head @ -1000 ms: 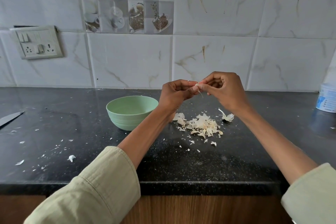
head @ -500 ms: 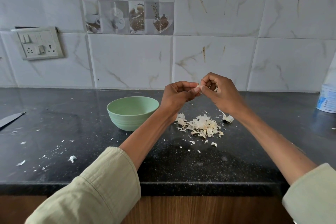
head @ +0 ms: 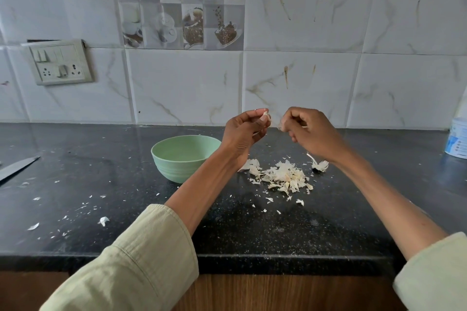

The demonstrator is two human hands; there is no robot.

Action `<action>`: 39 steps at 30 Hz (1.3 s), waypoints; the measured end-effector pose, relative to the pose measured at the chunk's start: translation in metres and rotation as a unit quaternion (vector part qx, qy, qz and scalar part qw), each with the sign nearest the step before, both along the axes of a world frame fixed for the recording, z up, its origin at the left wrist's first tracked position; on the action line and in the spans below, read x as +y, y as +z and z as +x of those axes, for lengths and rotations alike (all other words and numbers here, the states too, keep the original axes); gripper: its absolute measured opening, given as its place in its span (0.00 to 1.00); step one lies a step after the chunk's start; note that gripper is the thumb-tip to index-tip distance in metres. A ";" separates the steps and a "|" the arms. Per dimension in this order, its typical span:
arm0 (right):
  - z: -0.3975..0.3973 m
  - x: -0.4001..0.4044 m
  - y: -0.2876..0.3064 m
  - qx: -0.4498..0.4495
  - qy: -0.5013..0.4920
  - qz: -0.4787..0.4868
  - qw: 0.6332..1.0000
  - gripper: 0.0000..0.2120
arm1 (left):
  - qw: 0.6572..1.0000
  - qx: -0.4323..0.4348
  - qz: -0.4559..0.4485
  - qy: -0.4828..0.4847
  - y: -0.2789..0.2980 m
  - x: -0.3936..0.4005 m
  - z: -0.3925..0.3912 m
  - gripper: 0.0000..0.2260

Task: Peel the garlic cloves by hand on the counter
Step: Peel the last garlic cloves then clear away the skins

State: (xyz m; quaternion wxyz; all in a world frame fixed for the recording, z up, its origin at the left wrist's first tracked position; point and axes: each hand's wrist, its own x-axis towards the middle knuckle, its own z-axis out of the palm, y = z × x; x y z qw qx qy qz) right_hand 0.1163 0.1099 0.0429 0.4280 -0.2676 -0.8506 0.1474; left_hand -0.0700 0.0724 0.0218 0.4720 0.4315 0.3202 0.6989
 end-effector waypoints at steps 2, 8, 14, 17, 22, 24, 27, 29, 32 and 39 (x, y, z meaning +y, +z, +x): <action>0.003 0.000 0.002 -0.001 -0.011 -0.003 1.000 0.19 | 1.000 0.010 -0.007 -0.001 0.000 0.000 -0.001 0.12; 0.006 0.005 -0.006 -0.092 -0.030 -0.019 0.995 0.14 | 0.999 0.046 -0.008 -0.020 -0.002 0.001 -0.001 0.10; 0.013 0.006 -0.002 -0.110 -0.012 -0.036 0.993 0.15 | 0.996 0.084 0.004 0.005 -0.004 0.001 -0.001 0.11; 0.012 0.006 -0.002 -0.100 -0.019 -0.061 0.993 0.19 | 0.996 0.091 0.011 0.012 -0.005 0.002 -0.002 0.10; 0.004 0.005 -0.002 -0.048 -0.006 -0.114 0.992 0.16 | 0.993 0.113 0.015 0.016 -0.005 0.002 -0.002 0.09; 0.002 0.007 -0.003 -0.013 0.007 -0.126 0.992 0.12 | 0.993 0.119 0.017 0.016 -0.006 0.002 -0.001 0.08; 0.001 0.008 -0.005 0.020 0.013 -0.120 0.993 0.06 | 0.989 0.144 0.025 0.027 -0.007 0.003 0.000 0.09; 0.000 0.008 -0.007 0.034 0.012 -0.118 0.992 0.05 | 0.986 0.159 0.035 0.037 -0.008 0.005 0.000 0.11; -0.002 0.007 -0.008 0.059 0.006 -0.109 0.992 0.07 | 0.984 0.164 0.051 0.057 -0.009 0.004 -0.001 0.10; -0.002 0.008 -0.008 0.098 -0.018 -0.109 0.989 0.07 | 0.983 0.153 0.051 0.083 -0.009 -0.001 0.003 0.09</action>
